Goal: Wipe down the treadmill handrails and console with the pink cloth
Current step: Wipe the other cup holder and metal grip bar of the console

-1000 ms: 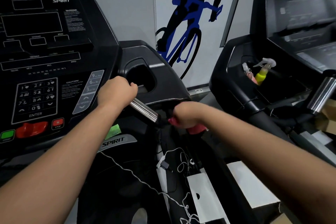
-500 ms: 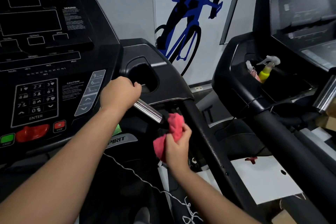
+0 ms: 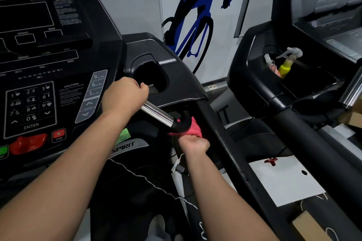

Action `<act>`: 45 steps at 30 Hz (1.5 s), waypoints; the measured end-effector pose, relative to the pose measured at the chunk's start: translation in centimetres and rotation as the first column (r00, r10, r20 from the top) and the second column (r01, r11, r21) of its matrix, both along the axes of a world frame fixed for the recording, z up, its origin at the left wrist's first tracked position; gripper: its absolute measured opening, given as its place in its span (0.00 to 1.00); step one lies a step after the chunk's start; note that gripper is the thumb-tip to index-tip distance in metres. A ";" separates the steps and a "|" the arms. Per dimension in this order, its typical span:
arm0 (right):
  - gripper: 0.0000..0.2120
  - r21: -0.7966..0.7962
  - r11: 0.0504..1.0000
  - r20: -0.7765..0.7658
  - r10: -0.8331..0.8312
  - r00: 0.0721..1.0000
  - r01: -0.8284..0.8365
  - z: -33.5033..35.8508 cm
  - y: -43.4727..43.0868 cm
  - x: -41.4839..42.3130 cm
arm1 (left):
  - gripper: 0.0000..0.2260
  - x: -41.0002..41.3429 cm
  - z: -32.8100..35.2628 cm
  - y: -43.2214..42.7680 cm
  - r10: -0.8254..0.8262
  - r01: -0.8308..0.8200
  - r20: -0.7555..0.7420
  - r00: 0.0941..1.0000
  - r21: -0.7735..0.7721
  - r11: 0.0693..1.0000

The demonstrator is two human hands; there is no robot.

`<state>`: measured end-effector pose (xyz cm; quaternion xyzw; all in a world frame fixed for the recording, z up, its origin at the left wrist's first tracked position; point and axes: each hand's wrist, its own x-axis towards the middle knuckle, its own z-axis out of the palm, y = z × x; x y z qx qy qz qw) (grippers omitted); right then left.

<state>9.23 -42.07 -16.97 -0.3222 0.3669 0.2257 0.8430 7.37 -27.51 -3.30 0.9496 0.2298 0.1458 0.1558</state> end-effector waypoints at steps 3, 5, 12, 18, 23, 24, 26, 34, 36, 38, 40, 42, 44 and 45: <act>0.02 0.202 0.967 -0.044 -0.147 0.988 0.153 0.7 1.0 -0.1 | 0.18 0.0 0.0 -0.1 -0.002 0.002 0.002 1.000 -0.006 1.000; 0.18 0.414 0.870 -0.036 -0.280 0.959 0.269 0.5 0.5 0.1 | 0.19 0.0 0.0 0.0 -0.002 0.002 0.007 1.000 -0.002 1.000; 0.13 0.358 0.910 0.033 -0.238 0.971 0.211 2.0 1.0 -0.6 | 0.19 -0.1 0.1 -0.2 0.001 -0.001 0.012 1.000 -0.001 1.000; 0.18 -0.116 0.982 0.043 -0.145 0.988 0.149 5.6 1.1 -0.9 | 0.19 -0.1 0.0 -0.1 0.005 -0.005 0.005 1.000 -0.004 1.000; 0.19 -0.268 0.962 0.163 -0.011 0.986 0.055 6.1 0.9 -0.7 | 0.19 -0.2 0.0 0.0 -0.004 0.005 0.015 1.000 -0.012 1.000; 0.17 -0.264 0.964 0.192 0.006 0.981 0.045 6.1 0.9 -0.5 | 0.19 -0.2 0.0 0.0 -0.003 0.004 0.014 1.000 -0.013 1.000; 0.15 -0.297 0.954 0.268 0.043 0.962 0.040 6.8 0.9 -0.1 | 0.19 -0.2 0.0 0.0 -0.003 0.003 0.013 1.000 -0.016 1.000; 0.11 -0.672 0.718 0.653 0.458 0.603 0.182 13.7 -4.1 3.9 | 0.19 -0.3 0.0 -0.2 0.003 -0.002 0.007 1.000 -0.031 1.000; 0.10 -0.862 0.453 0.505 0.713 0.487 0.230 12.6 -5.2 4.8 | 0.19 -0.3 -0.1 -0.1 0.006 -0.006 0.012 1.000 -0.032 0.999; 0.13 -0.976 0.040 0.127 0.904 0.408 0.216 9.4 -6.0 5.3 | 0.19 -0.2 -0.1 -0.1 0.006 -0.005 0.018 1.000 -0.030 1.000; 0.19 -0.968 -0.210 -0.157 0.933 0.324 0.136 6.5 -6.3 4.7 | 0.19 -0.2 -0.1 -0.1 0.006 -0.005 0.022 1.000 -0.024 1.000; 0.24 -0.971 -0.222 -0.186 0.932 0.310 0.087 5.1 -6.1 3.7 | 0.19 -0.2 -0.1 -0.1 0.006 -0.006 0.027 1.000 -0.025 1.000; 0.23 -0.966 -0.227 -0.179 0.933 0.313 0.121 4.7 -5.9 3.2 | 0.19 -0.1 -0.1 -0.2 0.013 -0.012 0.033 0.999 -0.030 0.999; 0.22 -0.960 -0.240 -0.184 0.930 0.318 0.147 4.6 -5.8 3.0 | 0.19 -0.1 -0.1 -0.2 0.015 -0.014 0.034 0.999 -0.034 0.999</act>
